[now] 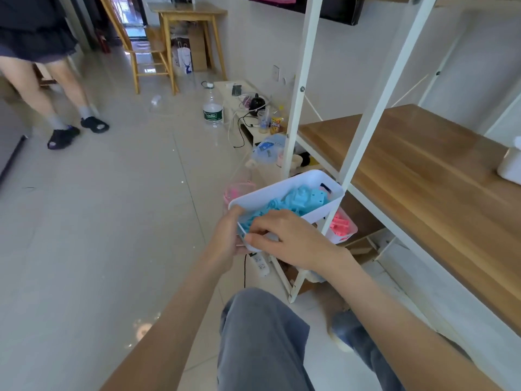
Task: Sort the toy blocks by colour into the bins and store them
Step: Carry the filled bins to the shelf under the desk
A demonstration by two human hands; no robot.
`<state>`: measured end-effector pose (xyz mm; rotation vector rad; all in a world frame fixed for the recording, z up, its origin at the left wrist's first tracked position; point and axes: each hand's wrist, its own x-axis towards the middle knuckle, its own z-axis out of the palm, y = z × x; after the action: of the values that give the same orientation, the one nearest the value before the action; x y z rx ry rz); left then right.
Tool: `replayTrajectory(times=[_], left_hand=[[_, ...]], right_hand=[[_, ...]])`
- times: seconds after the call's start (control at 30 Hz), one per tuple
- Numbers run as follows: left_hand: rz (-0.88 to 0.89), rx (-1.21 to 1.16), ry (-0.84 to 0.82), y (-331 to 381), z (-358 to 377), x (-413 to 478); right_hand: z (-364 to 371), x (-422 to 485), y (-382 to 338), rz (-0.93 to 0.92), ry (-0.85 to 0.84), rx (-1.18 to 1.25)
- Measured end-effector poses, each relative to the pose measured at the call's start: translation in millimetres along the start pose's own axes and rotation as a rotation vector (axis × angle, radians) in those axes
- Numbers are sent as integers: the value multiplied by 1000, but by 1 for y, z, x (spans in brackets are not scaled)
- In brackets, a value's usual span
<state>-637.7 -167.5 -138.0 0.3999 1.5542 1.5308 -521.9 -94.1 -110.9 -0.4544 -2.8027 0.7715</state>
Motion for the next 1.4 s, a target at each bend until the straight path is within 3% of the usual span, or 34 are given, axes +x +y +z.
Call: replayTrajectory(times=[0.47,0.73,0.87,1.2,1.4], left_hand=[[-268,21,93,-86,0,108],[-334,7,134,-123,30,172],[-270,25,128,-139,41,185],[-260,-97,18,-168,64,203],[-344,22,-137,-171,75,211]], right_hand=[[76,42,103,125,-164,-223],[102,51,172,292,-153,-190],[114,59,194,382,-131,-198],[143,63,213,474,-65,-411],[138,51,228,648,-202,-566]])
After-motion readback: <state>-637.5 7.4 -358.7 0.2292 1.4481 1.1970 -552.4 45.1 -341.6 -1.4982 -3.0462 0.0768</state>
